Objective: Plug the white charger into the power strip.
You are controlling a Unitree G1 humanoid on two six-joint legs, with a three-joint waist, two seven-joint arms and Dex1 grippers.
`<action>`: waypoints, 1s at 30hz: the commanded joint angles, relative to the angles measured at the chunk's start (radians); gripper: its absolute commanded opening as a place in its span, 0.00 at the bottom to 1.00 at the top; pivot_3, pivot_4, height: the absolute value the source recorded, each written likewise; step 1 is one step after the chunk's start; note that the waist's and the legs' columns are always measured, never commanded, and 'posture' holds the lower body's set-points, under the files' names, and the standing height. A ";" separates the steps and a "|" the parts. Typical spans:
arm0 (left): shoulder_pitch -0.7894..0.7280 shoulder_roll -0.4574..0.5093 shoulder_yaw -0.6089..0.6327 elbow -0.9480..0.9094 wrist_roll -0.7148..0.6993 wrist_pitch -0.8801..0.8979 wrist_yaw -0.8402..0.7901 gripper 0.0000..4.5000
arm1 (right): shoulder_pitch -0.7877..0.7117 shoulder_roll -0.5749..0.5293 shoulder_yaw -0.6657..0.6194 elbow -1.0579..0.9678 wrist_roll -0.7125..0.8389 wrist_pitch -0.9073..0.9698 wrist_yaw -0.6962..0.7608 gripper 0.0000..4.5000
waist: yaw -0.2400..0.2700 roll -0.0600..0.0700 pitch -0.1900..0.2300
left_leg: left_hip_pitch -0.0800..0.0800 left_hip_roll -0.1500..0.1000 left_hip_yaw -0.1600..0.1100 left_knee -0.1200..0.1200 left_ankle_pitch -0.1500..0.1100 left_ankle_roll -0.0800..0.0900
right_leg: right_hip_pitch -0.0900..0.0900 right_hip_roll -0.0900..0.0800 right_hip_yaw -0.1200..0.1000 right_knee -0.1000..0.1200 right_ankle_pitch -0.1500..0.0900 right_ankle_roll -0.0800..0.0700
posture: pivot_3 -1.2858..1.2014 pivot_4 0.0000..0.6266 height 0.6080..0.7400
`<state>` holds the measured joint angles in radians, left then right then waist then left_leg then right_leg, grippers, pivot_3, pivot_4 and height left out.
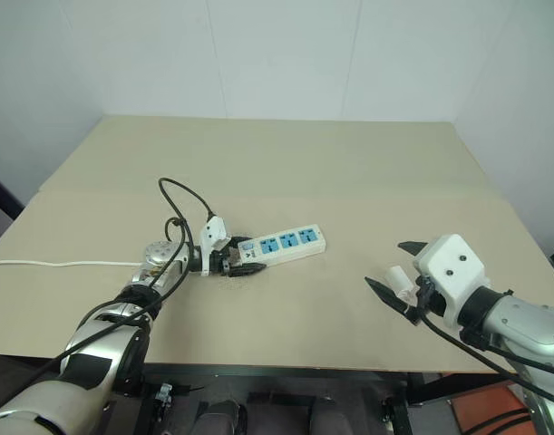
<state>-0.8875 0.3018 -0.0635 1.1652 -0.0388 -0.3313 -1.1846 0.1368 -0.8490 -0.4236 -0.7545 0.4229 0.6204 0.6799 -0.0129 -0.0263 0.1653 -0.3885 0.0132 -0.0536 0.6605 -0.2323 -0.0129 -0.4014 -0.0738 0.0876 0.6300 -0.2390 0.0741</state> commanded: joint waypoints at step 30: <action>0.264 0.054 -0.114 -0.477 -0.076 0.111 -0.300 0.74 | -1.092 -0.306 0.658 0.731 0.492 0.994 -0.226 1.00 | -0.004 0.004 -0.001 | -0.005 0.000 -0.001 -0.001 0.000 0.002 | -0.005 -0.003 -0.002 -0.001 0.005 -0.009 | 0.52 0.24 1.00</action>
<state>-0.6433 0.3590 -0.1614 0.6947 -0.1200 -0.2343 -1.4993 -0.9161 -1.1321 0.1765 -0.0432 0.8719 1.6068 0.4399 -0.0171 -0.0220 0.1648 -0.3925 0.0130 -0.0540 0.6599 -0.2321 -0.0112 -0.4064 -0.0764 0.0858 0.6295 -0.2340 0.0649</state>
